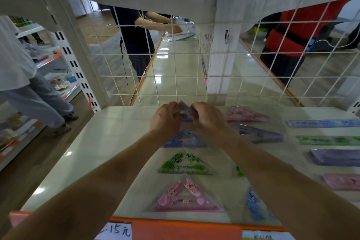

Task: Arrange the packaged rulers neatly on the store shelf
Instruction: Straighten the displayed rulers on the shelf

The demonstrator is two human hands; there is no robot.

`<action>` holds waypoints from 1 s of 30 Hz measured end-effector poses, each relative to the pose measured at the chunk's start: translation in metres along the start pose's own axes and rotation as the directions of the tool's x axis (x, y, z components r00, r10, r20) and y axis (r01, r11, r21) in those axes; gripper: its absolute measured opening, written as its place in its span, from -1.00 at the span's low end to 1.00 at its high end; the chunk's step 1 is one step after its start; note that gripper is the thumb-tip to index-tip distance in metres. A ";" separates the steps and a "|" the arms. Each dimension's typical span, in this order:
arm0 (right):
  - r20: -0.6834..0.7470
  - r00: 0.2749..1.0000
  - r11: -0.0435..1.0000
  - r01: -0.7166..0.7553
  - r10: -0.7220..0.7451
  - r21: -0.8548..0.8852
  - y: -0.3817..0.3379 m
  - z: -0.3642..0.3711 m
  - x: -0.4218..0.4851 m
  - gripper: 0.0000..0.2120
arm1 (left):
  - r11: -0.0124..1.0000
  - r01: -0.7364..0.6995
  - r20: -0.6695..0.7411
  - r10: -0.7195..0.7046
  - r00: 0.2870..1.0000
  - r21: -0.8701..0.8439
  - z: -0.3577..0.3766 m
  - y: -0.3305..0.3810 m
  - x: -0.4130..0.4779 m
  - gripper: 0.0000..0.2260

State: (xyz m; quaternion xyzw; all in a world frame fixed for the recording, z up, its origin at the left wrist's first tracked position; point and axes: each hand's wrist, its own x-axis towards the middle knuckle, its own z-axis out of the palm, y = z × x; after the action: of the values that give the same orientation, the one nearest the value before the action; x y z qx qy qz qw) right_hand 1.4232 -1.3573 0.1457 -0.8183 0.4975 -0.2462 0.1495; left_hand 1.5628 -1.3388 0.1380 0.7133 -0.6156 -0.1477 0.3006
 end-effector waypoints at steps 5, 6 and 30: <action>-0.003 0.999 0.999 0.034 -0.034 0.026 -0.003 -0.011 0.001 -0.90 | 0.991 -0.111 -0.020 0.112 0.993 0.071 -0.013 -0.003 0.003 -0.86; -0.010 1.000 0.999 0.029 -0.029 0.029 -0.003 -0.011 0.000 -0.90 | 0.989 -0.122 -0.025 0.124 0.992 0.079 -0.013 -0.003 0.003 -0.87; 0.162 0.974 0.985 -0.166 0.155 0.054 0.010 -0.006 0.041 -0.79 | 0.979 0.204 0.331 -0.200 0.922 0.023 -0.034 0.004 0.043 -0.91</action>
State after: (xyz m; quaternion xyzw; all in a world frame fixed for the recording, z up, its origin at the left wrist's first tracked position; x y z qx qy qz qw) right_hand 1.4285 -1.3988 0.1560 -0.7867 0.5401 -0.1845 0.2353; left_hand 1.5876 -1.3719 0.1738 0.7360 -0.5796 -0.2997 0.1802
